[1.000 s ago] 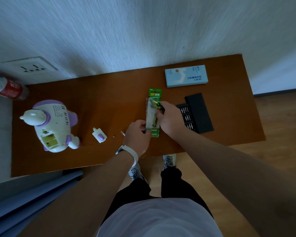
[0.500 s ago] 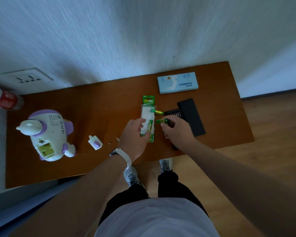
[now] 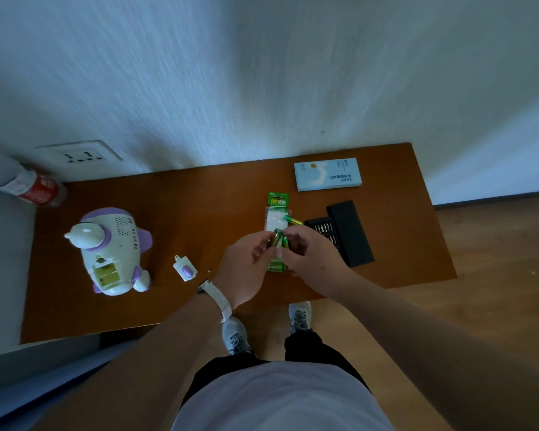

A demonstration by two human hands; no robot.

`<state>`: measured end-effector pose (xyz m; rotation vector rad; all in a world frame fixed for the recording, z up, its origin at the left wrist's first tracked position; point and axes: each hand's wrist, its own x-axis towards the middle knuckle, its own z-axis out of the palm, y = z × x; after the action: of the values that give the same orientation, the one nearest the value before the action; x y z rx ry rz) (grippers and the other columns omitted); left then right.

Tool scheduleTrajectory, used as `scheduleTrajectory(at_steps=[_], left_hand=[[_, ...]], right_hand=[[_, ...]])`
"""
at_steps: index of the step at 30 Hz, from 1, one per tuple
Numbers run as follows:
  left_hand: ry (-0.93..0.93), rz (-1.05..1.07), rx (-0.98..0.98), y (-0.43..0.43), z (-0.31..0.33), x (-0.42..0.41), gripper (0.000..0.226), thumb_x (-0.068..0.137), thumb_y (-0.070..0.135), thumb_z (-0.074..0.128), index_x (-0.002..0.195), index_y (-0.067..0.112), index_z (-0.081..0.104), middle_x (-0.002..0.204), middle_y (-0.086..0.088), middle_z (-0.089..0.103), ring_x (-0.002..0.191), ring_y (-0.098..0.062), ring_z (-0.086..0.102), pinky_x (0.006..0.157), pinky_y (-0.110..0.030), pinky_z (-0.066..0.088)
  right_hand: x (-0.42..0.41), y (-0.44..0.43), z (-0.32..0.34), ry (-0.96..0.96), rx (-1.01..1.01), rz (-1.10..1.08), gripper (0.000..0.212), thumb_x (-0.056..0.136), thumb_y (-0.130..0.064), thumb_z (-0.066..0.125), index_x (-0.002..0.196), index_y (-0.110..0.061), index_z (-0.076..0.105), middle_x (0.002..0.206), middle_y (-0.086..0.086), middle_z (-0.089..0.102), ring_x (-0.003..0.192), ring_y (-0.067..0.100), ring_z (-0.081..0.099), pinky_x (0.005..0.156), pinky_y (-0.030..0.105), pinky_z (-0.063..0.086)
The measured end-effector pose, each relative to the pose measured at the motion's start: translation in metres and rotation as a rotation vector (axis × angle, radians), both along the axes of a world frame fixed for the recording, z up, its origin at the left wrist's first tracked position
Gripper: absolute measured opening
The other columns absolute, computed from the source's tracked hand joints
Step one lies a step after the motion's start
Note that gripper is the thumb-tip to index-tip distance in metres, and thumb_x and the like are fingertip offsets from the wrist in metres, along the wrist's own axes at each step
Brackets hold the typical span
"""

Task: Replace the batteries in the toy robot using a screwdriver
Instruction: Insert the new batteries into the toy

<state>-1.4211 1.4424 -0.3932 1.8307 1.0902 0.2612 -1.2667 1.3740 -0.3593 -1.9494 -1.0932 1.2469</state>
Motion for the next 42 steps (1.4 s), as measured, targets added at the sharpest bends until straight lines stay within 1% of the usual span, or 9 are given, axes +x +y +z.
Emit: scheduleTrajectory(at_steps=[6, 8, 14, 17, 21, 27, 32, 36, 42], left_hand=[[-0.084, 0.201, -0.061, -0.008, 0.012, -0.042, 0.011, 0.097, 0.019, 0.062, 0.107, 0.024, 0.064, 0.087, 0.011, 0.066, 0.079, 0.000, 0.060, 0.065, -0.010, 0.044], [-0.109, 0.274, -0.059, -0.009, 0.018, -0.058, 0.015, 0.095, 0.017, 0.065, 0.106, 0.027, 0.061, 0.086, 0.008, 0.067, 0.078, -0.004, 0.061, 0.066, -0.014, 0.047], [-0.217, 0.495, -0.069, -0.010, 0.038, -0.111, 0.023, 0.080, 0.042, 0.058, 0.102, 0.041, 0.053, 0.087, 0.000, 0.071, 0.081, -0.022, 0.068, 0.077, -0.046, 0.059], [-0.224, 0.556, -0.072, -0.013, 0.042, -0.138, 0.020, 0.090, 0.026, 0.064, 0.099, 0.040, 0.053, 0.088, -0.005, 0.072, 0.080, -0.030, 0.068, 0.073, -0.053, 0.058], [-0.222, 0.619, -0.079, -0.015, 0.042, -0.172, 0.025, 0.096, 0.014, 0.061, 0.095, 0.037, 0.052, 0.092, 0.004, 0.072, 0.083, -0.022, 0.069, 0.071, -0.036, 0.057], [-0.275, 0.636, -0.085, -0.013, 0.037, -0.219, 0.024, 0.095, 0.014, 0.064, 0.099, 0.036, 0.056, 0.087, 0.016, 0.073, 0.082, -0.010, 0.072, 0.070, -0.026, 0.058], [-0.206, 0.651, 0.013, -0.007, 0.032, -0.248, 0.016, 0.093, 0.022, 0.068, 0.094, 0.035, 0.058, 0.083, 0.007, 0.070, 0.077, -0.008, 0.066, 0.067, -0.024, 0.052], [-0.202, 0.641, 0.051, -0.002, 0.032, -0.255, 0.012, 0.092, 0.021, 0.070, 0.098, 0.026, 0.061, 0.082, 0.013, 0.065, 0.076, 0.004, 0.060, 0.062, -0.007, 0.044], [-0.205, 0.598, 0.062, 0.005, 0.031, -0.252, 0.013, 0.091, 0.023, 0.070, 0.098, 0.028, 0.061, 0.086, 0.015, 0.065, 0.080, 0.005, 0.060, 0.065, -0.005, 0.046]], right_hand=[[-0.034, 0.011, 0.011, 0.007, 0.005, 0.030, 0.021, 0.088, -0.024, 0.069, 0.106, -0.028, 0.057, 0.090, -0.007, 0.062, 0.082, 0.009, 0.059, 0.072, 0.025, 0.050], [-0.049, 0.015, 0.015, 0.003, 0.013, 0.071, 0.019, 0.088, -0.023, 0.069, 0.102, -0.027, 0.057, 0.091, -0.007, 0.063, 0.085, 0.010, 0.059, 0.075, 0.026, 0.049], [-0.099, 0.030, 0.023, 0.043, 0.039, 0.152, 0.009, 0.090, -0.020, 0.065, 0.092, -0.026, 0.059, 0.078, -0.001, 0.062, 0.060, 0.005, 0.051, 0.054, 0.020, 0.041], [-0.124, 0.039, 0.025, 0.045, 0.043, 0.196, 0.008, 0.091, -0.018, 0.064, 0.095, -0.024, 0.059, 0.073, -0.003, 0.059, 0.051, 0.001, 0.045, 0.046, 0.016, 0.036], [-0.156, 0.048, 0.028, 0.029, 0.066, 0.205, 0.010, 0.090, -0.017, 0.064, 0.093, -0.025, 0.059, 0.073, -0.008, 0.057, 0.051, -0.002, 0.047, 0.047, 0.013, 0.035], [-0.194, 0.054, 0.028, 0.007, 0.092, 0.222, 0.011, 0.092, -0.019, 0.064, 0.095, -0.029, 0.059, 0.080, -0.003, 0.061, 0.057, 0.001, 0.049, 0.049, 0.014, 0.038], [-0.216, 0.058, 0.027, -0.013, 0.098, 0.197, 0.012, 0.091, -0.021, 0.063, 0.097, -0.032, 0.062, 0.069, -0.009, 0.058, 0.056, 0.006, 0.047, 0.051, 0.024, 0.038], [-0.223, 0.060, 0.029, -0.015, 0.123, 0.195, 0.013, 0.094, -0.020, 0.060, 0.104, -0.027, 0.064, 0.069, -0.006, 0.059, 0.056, 0.006, 0.046, 0.050, 0.024, 0.037], [-0.220, 0.060, 0.027, -0.066, 0.145, 0.191, 0.011, 0.092, -0.022, 0.063, 0.100, -0.029, 0.062, 0.074, -0.002, 0.061, 0.057, 0.002, 0.047, 0.048, 0.015, 0.036]])
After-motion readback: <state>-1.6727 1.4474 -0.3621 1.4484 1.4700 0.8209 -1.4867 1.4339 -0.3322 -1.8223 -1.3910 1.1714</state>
